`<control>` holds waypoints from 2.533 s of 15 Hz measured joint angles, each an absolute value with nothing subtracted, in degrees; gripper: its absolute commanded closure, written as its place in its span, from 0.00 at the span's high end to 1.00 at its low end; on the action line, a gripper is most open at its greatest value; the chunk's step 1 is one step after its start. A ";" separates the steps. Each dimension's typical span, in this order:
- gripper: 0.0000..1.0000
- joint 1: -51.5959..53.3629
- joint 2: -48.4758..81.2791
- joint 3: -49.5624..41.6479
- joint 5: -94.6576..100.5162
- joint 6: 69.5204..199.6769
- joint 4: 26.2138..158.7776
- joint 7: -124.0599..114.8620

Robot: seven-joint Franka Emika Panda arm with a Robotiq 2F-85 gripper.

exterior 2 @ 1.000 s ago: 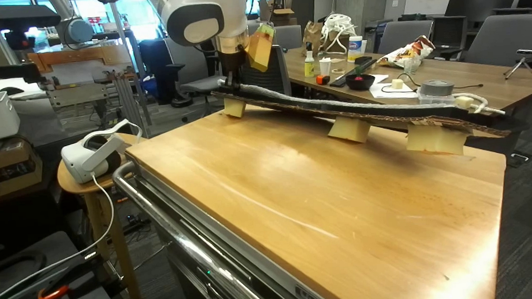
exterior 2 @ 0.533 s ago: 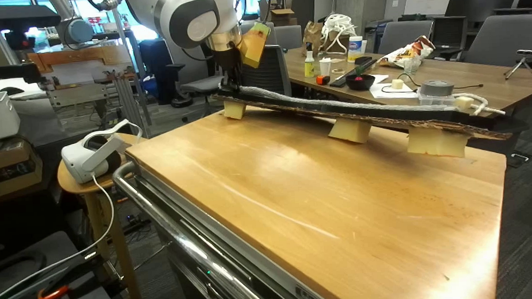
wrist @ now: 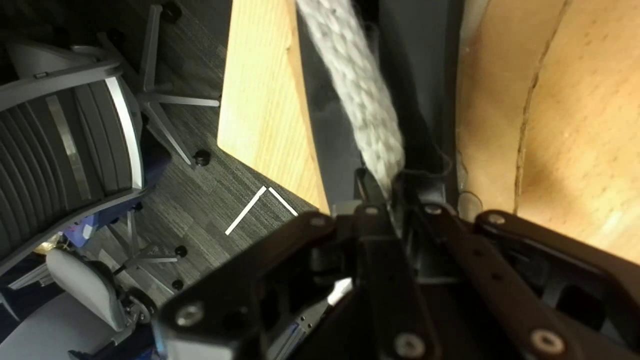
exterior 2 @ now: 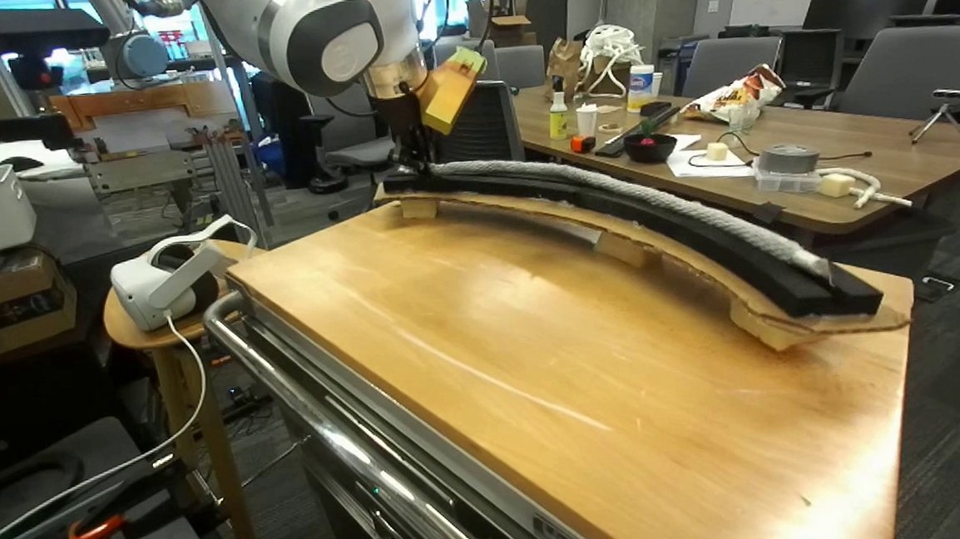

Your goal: Put the white rope on the black board

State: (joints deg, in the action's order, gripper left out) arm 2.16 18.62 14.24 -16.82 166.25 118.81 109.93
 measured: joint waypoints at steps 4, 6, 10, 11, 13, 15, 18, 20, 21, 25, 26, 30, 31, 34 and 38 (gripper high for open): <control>0.02 1.85 16.09 14.99 -19.91 167.22 122.82 110.06; 0.02 1.81 15.37 15.23 -20.29 167.78 124.11 110.10; 0.02 1.81 14.39 15.57 -20.29 168.13 125.68 110.15; 0.02 1.81 14.22 15.67 -20.29 168.18 125.88 110.15; 0.02 1.81 13.87 15.92 -20.29 168.63 126.27 110.18; 0.02 1.83 13.55 16.21 -20.29 170.53 126.75 110.26; 0.02 1.82 13.02 17.15 -20.37 172.76 127.57 110.73; 0.02 1.81 12.82 18.15 -20.78 173.15 127.96 111.09; 0.02 1.77 12.82 18.68 -21.17 173.17 127.98 111.28; 0.35 1.53 12.83 19.96 -22.08 173.16 128.01 111.75; 0.41 1.54 12.84 19.77 -21.48 173.12 128.06 111.76; 0.72 1.59 12.85 17.83 -17.63 172.65 128.25 111.68; 0.79 1.59 12.86 17.07 -16.64 172.60 128.64 111.68; 0.99 1.26 12.63 15.92 -15.73 174.53 130.58 112.78; 1.00 -1.76 10.07 17.99 -18.90 186.11 137.16 114.61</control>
